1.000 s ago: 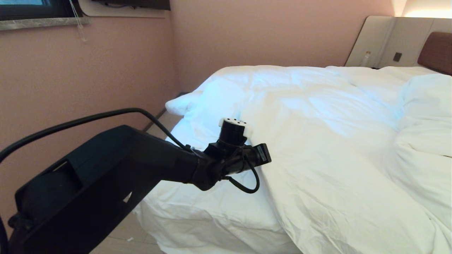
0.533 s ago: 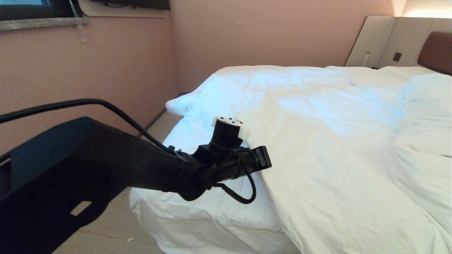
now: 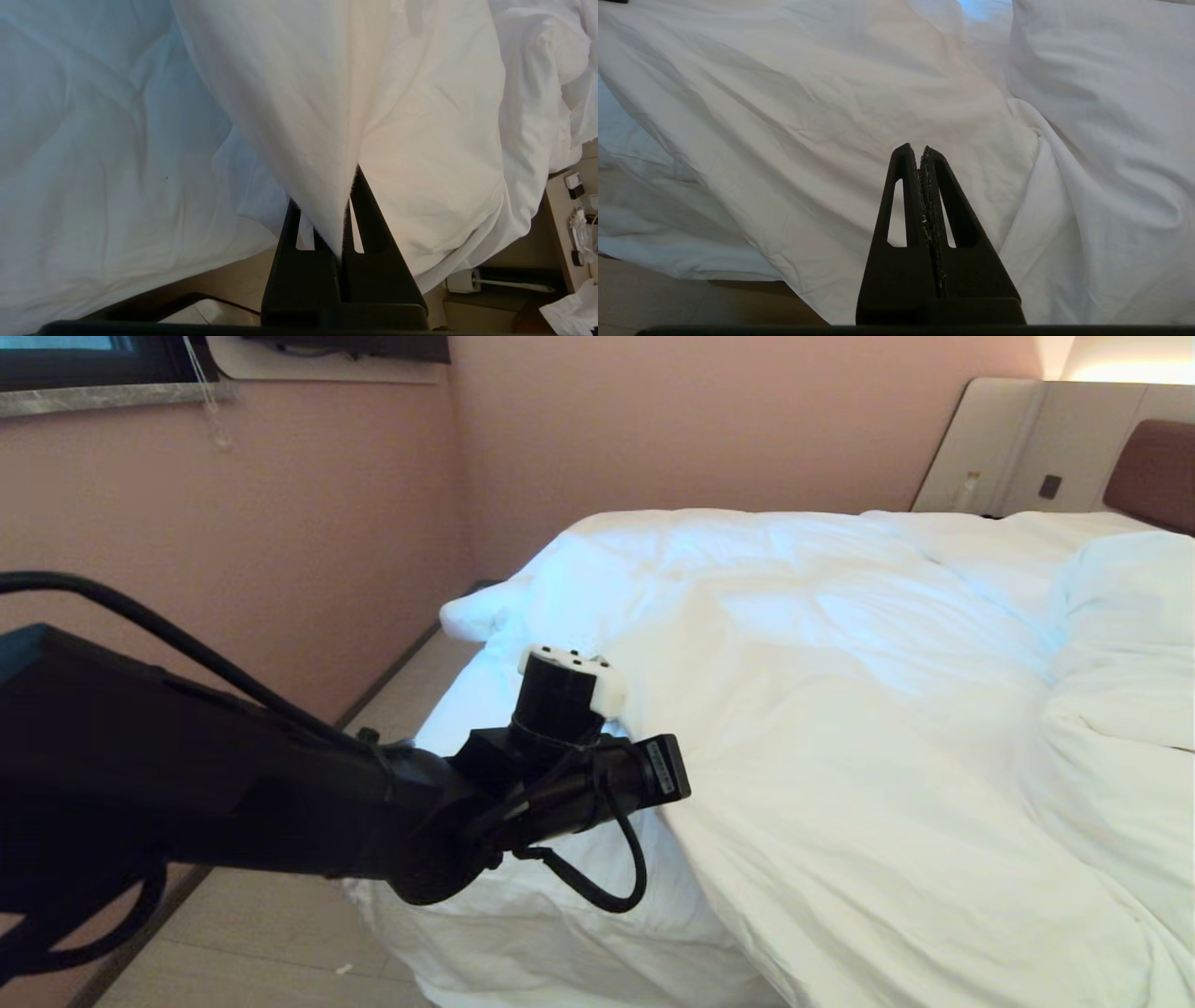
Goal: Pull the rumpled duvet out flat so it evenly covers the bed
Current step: Flatten the corners of the folded blanket
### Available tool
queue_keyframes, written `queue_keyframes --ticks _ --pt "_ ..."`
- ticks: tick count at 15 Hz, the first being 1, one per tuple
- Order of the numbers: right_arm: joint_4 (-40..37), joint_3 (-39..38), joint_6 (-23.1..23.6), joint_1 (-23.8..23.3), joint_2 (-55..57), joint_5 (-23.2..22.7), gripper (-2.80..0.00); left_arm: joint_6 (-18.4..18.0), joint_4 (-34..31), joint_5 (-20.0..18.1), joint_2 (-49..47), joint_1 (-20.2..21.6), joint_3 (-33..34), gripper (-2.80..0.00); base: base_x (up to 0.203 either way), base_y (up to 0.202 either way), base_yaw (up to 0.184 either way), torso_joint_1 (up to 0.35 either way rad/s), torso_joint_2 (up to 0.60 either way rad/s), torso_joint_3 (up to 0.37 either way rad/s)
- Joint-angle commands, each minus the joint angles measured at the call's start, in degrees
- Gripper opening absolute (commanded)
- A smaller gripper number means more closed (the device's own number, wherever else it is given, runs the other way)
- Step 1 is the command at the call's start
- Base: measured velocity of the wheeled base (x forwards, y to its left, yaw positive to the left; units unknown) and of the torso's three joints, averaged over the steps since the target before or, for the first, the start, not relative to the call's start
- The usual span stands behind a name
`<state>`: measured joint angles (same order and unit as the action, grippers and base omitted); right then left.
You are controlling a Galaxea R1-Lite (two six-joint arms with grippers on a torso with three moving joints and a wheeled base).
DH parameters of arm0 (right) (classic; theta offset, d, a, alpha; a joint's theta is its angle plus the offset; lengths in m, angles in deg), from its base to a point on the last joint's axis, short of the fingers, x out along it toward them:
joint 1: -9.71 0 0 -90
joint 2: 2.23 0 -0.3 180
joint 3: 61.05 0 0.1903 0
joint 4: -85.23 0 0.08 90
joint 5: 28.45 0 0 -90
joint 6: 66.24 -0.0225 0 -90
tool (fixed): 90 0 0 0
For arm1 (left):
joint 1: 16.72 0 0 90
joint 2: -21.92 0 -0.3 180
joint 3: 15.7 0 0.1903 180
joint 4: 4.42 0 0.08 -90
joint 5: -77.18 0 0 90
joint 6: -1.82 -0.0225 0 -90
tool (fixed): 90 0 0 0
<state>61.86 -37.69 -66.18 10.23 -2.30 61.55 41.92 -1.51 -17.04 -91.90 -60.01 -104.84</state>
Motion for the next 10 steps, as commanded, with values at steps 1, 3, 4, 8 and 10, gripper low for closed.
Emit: queue_keyframes --ticks 1,3,4,8,10 --pt "0.00 0.00 0.03 0.02 0.07 0.00 -2.80 0.21 0.11 0.62 1.71 -0.49 1.66 -2.80 0.000 0.000 0.000 0.000 0.00 0.000" --pt "0.00 0.00 0.03 0.02 0.07 0.00 -2.80 -0.34 0.08 2.18 2.75 -1.72 3.38 -2.80 0.000 0.000 0.000 0.000 0.00 0.000" --pt "0.00 0.00 0.03 0.02 0.07 0.00 -2.80 -1.20 0.08 3.34 3.91 -2.51 5.97 -2.80 0.000 0.000 0.000 0.000 0.00 0.000" --pt "0.00 0.00 0.03 0.02 0.07 0.00 -2.80 -2.25 0.09 4.97 10.37 -4.63 14.80 -2.80 0.000 0.000 0.000 0.000 0.00 0.000" --pt "0.00 0.00 0.03 0.02 0.07 0.00 -2.80 -2.24 -0.26 5.14 14.60 -6.25 18.31 -2.80 0.000 0.000 0.000 0.000 0.00 0.000"
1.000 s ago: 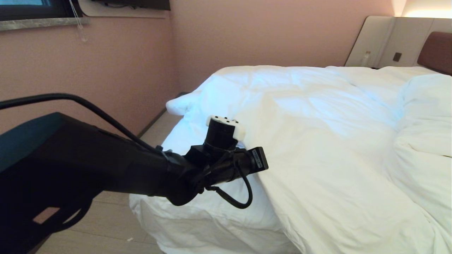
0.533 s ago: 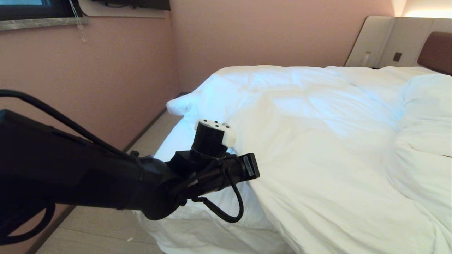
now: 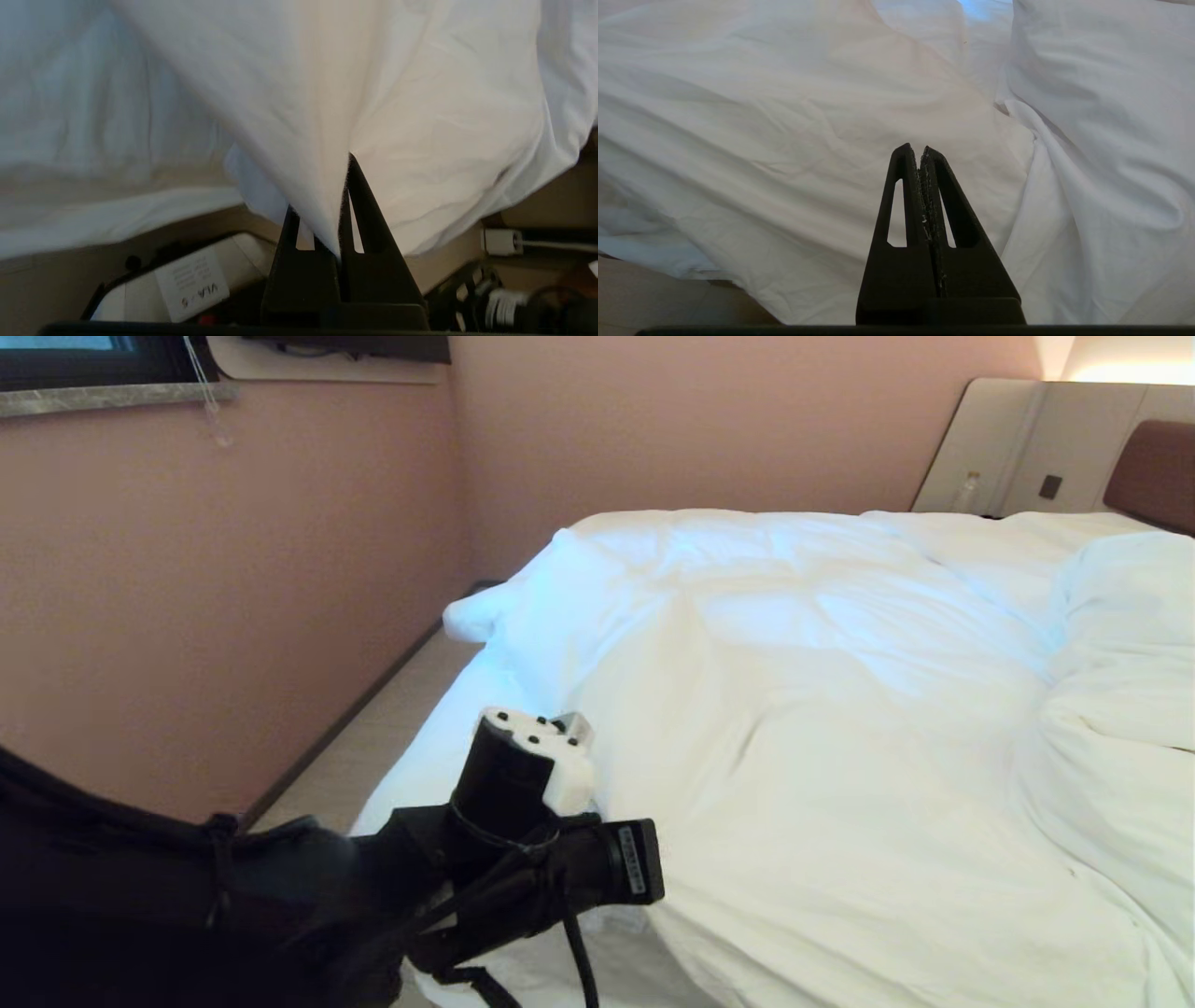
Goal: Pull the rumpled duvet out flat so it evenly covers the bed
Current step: Flatten the corners of the folded blanket
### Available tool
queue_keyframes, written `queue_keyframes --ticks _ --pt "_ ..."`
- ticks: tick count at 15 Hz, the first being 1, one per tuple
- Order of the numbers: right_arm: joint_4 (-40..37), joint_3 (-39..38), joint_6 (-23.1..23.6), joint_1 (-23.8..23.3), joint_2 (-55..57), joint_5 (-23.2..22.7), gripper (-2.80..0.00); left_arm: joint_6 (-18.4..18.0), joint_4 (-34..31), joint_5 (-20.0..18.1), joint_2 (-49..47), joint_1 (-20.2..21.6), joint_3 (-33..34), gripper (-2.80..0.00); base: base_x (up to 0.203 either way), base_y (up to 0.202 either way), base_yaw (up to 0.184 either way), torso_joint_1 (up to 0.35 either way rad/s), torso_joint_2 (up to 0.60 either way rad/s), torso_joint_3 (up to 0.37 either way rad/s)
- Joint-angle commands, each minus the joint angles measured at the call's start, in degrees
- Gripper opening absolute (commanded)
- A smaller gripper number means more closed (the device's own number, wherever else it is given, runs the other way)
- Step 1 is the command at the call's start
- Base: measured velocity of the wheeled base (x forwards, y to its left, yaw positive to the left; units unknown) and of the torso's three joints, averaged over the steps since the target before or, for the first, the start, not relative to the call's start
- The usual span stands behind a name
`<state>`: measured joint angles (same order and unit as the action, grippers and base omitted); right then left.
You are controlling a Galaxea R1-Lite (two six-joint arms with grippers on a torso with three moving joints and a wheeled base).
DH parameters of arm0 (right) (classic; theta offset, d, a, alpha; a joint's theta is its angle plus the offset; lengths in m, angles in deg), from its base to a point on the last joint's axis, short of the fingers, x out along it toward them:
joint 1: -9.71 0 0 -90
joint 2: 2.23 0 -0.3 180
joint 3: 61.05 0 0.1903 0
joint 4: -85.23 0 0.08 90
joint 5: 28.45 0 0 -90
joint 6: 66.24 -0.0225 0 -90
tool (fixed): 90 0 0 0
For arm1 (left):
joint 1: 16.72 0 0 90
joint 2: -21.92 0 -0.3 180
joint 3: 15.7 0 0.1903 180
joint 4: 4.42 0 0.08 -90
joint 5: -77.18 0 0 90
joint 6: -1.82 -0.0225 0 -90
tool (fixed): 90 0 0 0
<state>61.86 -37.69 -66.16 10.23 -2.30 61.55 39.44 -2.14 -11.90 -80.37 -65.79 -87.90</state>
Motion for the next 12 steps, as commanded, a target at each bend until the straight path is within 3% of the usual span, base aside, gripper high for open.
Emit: queue_keyframes --ticks 1,3,12 --pt "0.00 0.00 0.01 0.02 0.07 0.00 -2.80 0.25 -0.55 0.08 5.04 -1.30 2.50 -2.80 0.000 0.000 0.000 0.000 0.00 0.000" --pt "0.00 0.00 0.01 0.02 0.07 0.00 -2.80 0.26 -3.20 0.12 7.96 -2.11 4.74 -2.80 0.000 0.000 0.000 0.000 0.00 0.000" --pt "0.00 0.00 0.01 0.02 0.07 0.00 -2.80 0.18 -3.35 0.05 11.66 -3.17 13.13 -2.80 0.000 0.000 0.000 0.000 0.00 0.000"
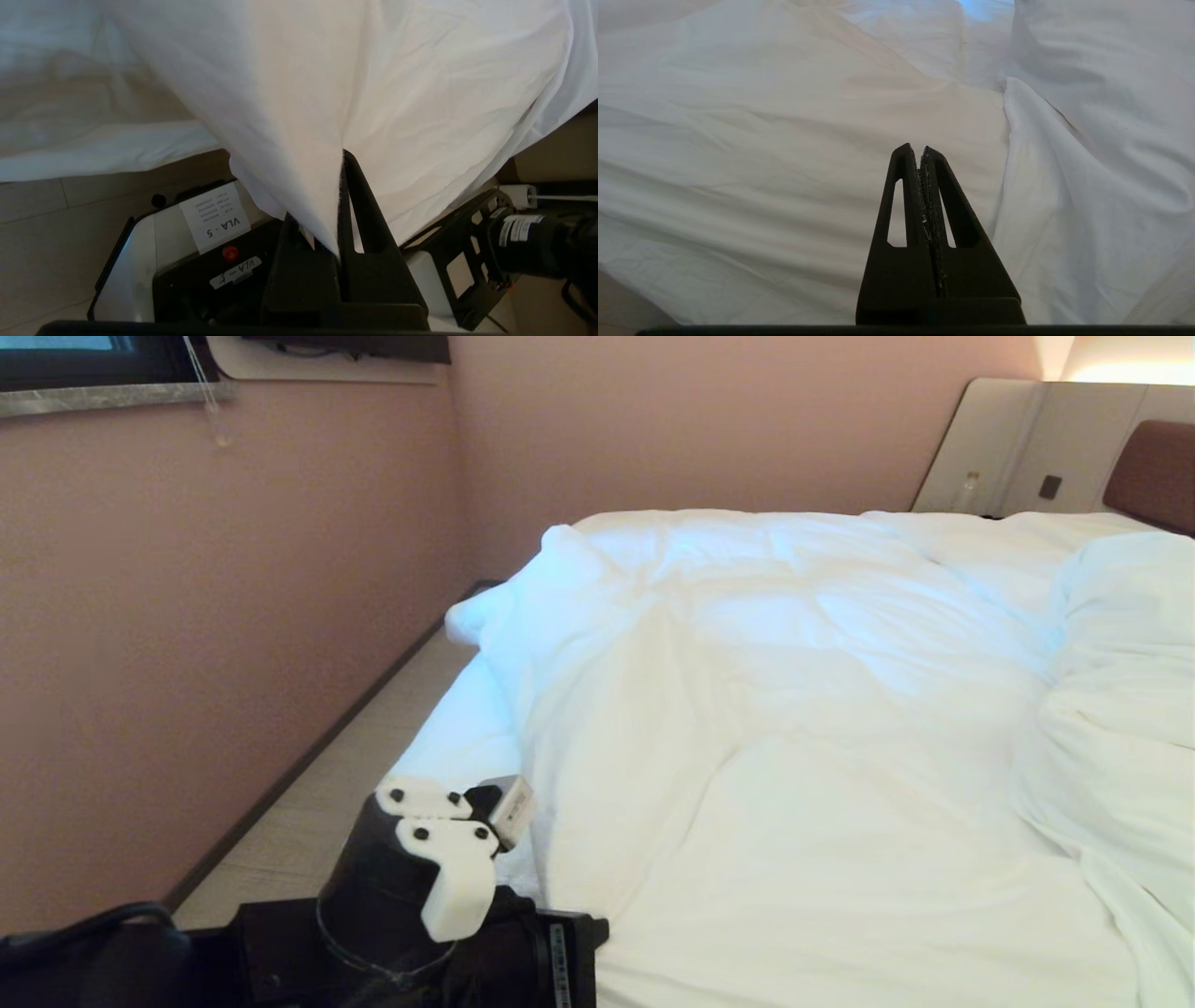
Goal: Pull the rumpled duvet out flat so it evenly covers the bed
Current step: Flatten the corners of the folded blanket
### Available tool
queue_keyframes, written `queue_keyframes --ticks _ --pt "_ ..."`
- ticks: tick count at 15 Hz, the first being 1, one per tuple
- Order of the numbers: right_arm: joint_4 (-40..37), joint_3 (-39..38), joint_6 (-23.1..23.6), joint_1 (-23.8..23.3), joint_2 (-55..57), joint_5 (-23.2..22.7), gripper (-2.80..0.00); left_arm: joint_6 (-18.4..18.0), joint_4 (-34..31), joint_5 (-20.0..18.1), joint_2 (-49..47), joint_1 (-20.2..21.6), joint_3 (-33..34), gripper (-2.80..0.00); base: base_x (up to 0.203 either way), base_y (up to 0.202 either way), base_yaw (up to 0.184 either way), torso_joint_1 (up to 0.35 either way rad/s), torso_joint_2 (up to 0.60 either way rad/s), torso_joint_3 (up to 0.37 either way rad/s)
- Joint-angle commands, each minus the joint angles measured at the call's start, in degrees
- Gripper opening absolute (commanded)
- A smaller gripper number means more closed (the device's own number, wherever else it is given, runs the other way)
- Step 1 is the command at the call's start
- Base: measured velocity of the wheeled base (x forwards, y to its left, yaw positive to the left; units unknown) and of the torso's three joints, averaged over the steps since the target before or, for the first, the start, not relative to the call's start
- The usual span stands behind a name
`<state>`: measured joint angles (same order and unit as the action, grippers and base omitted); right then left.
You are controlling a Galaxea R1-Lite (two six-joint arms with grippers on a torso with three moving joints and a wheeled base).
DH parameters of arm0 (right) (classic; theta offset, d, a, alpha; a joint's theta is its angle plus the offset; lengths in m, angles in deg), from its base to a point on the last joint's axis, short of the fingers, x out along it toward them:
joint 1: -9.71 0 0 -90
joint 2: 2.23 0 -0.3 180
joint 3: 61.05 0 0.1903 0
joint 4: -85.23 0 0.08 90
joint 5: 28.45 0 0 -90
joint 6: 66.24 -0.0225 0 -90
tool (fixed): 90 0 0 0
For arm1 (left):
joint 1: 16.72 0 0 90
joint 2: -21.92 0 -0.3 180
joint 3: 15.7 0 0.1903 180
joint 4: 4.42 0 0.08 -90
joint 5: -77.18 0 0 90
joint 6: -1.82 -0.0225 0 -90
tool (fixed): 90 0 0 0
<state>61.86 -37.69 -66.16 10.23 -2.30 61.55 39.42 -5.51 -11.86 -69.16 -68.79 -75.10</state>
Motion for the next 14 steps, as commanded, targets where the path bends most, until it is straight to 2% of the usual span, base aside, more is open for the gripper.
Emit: queue_keyframes --ticks 1,8,12,14 --pt "0.00 0.00 0.01 0.02 0.07 0.00 -2.80 0.28 0.45 0.00 0.74 -0.30 1.48 -2.80 0.000 0.000 0.000 0.000 0.00 0.000" --pt "0.00 0.00 0.01 0.02 0.07 0.00 -2.80 0.10 0.65 -0.16 0.91 -0.85 2.83 -2.80 0.000 0.000 0.000 0.000 0.00 0.000" --pt "0.00 0.00 0.01 0.02 0.07 0.00 -2.80 -0.93 -0.25 -0.01 4.42 -4.21 7.49 -2.80 0.000 0.000 0.000 0.000 0.00 0.000" --pt "0.00 0.00 0.01 0.02 0.07 0.00 -2.80 -0.80 -0.72 0.00 4.80 -4.35 8.70 -2.80 0.000 0.000 0.000 0.000 0.00 0.000"
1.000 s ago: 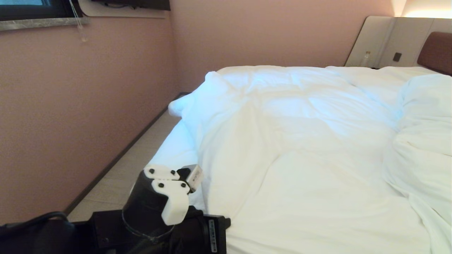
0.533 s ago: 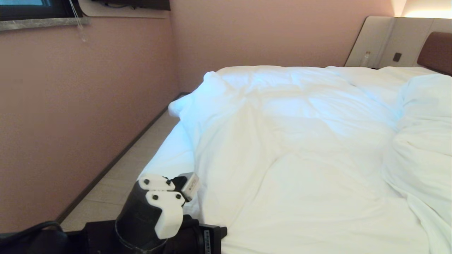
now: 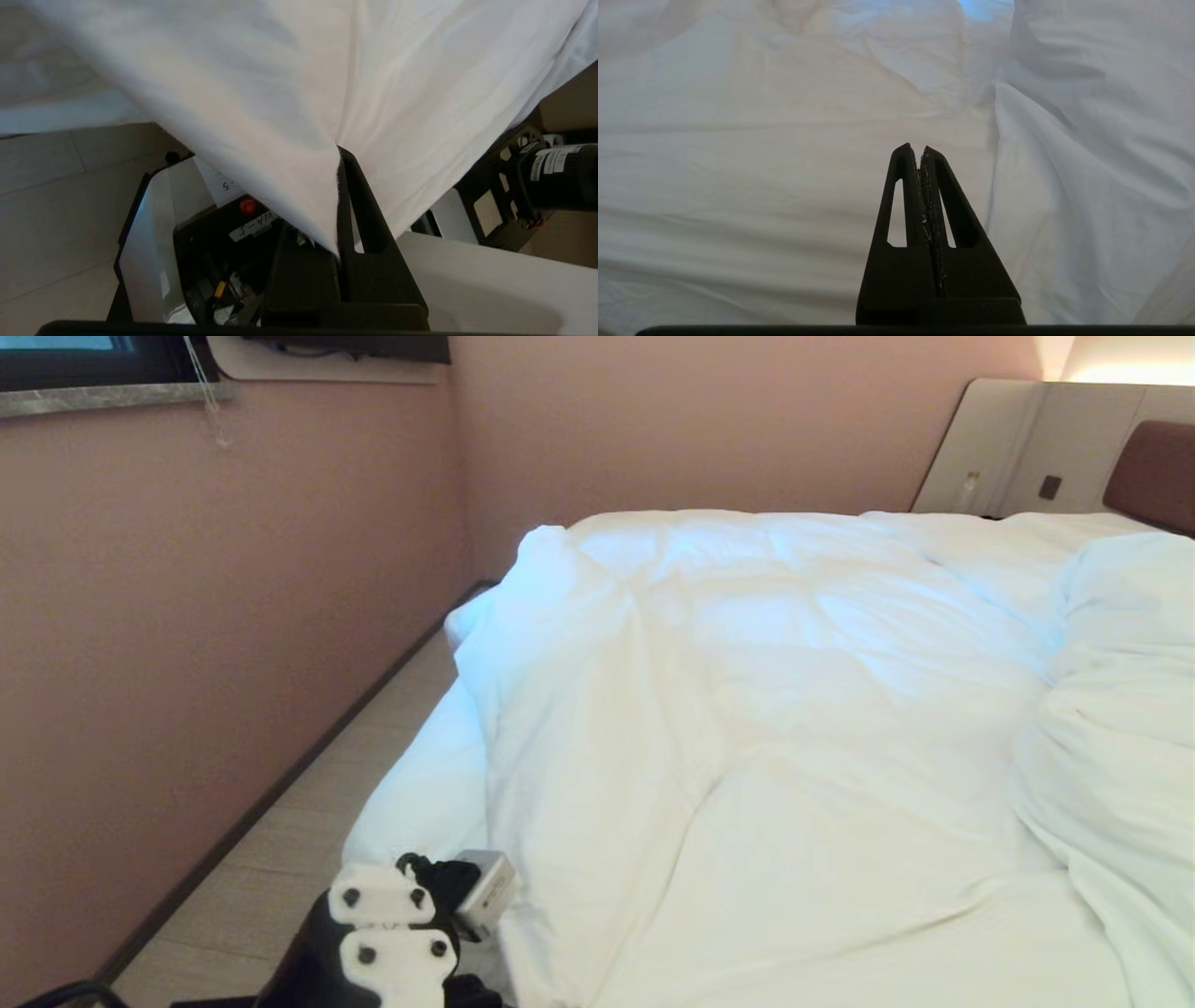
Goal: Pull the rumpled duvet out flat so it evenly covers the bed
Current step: Flatten the corners of the folded blanket
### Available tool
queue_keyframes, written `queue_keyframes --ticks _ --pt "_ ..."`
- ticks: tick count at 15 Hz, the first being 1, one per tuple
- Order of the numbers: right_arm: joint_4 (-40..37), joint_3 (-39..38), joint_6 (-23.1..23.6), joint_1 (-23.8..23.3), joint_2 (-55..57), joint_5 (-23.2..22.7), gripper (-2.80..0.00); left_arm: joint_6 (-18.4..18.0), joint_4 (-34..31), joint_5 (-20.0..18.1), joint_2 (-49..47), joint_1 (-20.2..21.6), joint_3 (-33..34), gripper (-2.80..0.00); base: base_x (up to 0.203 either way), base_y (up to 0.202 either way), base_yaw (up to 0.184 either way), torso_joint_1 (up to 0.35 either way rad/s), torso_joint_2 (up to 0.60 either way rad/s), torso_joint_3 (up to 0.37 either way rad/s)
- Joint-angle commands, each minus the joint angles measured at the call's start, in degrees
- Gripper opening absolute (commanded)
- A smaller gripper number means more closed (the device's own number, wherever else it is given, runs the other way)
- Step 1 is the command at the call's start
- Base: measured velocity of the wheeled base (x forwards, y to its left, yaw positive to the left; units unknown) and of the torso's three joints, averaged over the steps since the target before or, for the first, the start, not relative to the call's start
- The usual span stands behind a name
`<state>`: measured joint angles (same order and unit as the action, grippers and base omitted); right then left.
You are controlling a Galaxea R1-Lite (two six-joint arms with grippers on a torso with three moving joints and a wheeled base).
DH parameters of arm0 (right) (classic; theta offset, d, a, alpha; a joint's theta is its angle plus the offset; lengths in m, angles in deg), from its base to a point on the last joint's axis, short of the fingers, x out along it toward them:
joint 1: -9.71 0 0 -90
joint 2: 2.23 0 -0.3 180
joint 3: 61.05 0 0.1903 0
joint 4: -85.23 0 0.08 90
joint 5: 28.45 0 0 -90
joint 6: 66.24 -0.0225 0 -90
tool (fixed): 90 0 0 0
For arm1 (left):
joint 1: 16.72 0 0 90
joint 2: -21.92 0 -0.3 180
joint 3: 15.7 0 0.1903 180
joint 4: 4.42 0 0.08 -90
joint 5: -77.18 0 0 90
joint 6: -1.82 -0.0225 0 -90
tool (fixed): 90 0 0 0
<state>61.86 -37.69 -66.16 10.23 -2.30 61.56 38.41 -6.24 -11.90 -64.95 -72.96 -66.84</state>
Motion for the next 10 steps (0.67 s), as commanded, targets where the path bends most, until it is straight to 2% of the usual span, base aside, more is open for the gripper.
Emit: queue_keyframes --ticks 1,4,5,7,10 --pt "0.00 0.00 0.01 0.02 0.07 -0.02 -2.80 0.33 0.25 0.04 0.39 -0.18 0.88 -2.80 0.000 0.000 0.000 0.000 0.00 0.000" --pt "0.00 0.00 0.01 0.02 0.07 -0.02 -2.80 0.41 0.21 0.17 0.30 -0.09 1.02 -2.80 0.000 0.000 0.000 0.000 0.00 0.000" --pt "0.00 0.00 0.01 0.02 0.07 -0.02 -2.80 0.50 0.16 0.39 0.26 -0.09 0.84 0.00 0.000 0.000 0.000 0.000 0.00 0.000" --pt "0.00 0.00 0.01 0.02 0.07 -0.02 -2.80 0.42 0.77 2.49 -0.61 -0.09 0.50 0.00 0.000 0.000 0.000 0.000 0.00 0.000" --pt "0.00 0.00 0.01 0.02 0.07 -0.02 -2.80 0.15 0.92 3.10 -0.84 -0.10 -0.40 0.00 0.000 0.000 0.000 0.000 0.00 0.000"
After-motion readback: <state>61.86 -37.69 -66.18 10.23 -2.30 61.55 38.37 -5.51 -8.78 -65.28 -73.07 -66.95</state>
